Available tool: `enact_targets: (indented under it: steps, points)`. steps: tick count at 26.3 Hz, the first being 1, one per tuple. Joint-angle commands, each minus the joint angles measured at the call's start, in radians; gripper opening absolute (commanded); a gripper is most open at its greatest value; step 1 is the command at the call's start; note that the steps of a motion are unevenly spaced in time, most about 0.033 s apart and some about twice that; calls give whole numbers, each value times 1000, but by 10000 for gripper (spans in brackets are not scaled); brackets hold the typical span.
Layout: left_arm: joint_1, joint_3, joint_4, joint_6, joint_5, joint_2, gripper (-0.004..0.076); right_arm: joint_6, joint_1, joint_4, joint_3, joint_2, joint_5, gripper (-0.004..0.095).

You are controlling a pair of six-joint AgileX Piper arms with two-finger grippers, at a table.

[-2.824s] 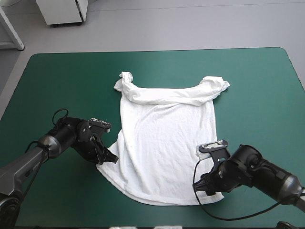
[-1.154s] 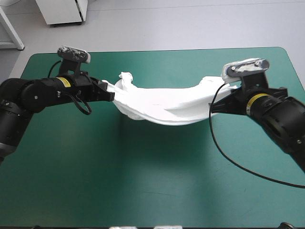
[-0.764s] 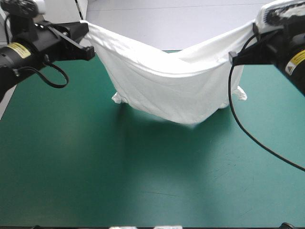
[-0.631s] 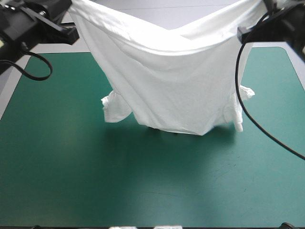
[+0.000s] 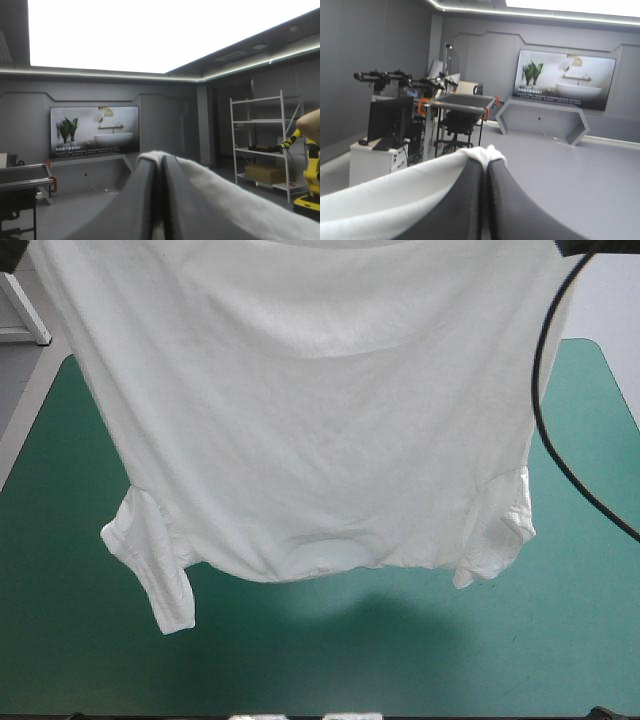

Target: Fold the cloth

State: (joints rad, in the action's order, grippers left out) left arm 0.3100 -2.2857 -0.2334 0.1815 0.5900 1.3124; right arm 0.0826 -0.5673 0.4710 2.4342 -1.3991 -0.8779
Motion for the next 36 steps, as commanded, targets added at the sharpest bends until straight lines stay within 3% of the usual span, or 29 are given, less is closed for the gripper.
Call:
enact_targets:
  steps: [1,3,4,7,10,12,18,24,28,31,36]
  points:
    - [6,-14,15,-2,-80,71,-10,35,7,83,12,-65,75,-17]
    - [6,-14,89,-2,-186,174,-10,213,42,277,12,-179,186,-17]
    - [6,-14,95,-2,-240,206,-10,251,71,298,12,-204,239,-17]
    - [6,-16,95,-2,-495,302,-10,328,217,269,15,-294,492,-17]
    - [4,-16,95,-2,-598,343,-10,336,279,236,34,-325,626,-17]
    - [4,-16,95,-2,-627,370,-10,336,307,209,59,-346,633,-17]
    - [4,-16,95,-1,-574,446,-10,332,327,128,61,-391,492,-17]
    - [-33,-14,95,-3,-435,573,-10,299,342,72,50,-513,360,-17]
    - [-69,-7,73,-33,-326,657,-10,258,386,-51,-38,-581,289,-17]
    - [-83,25,72,-46,-314,700,-10,216,417,-118,-163,-594,322,-17]
    - [-83,120,70,-65,-308,732,-10,207,439,-135,-380,-594,399,-17]
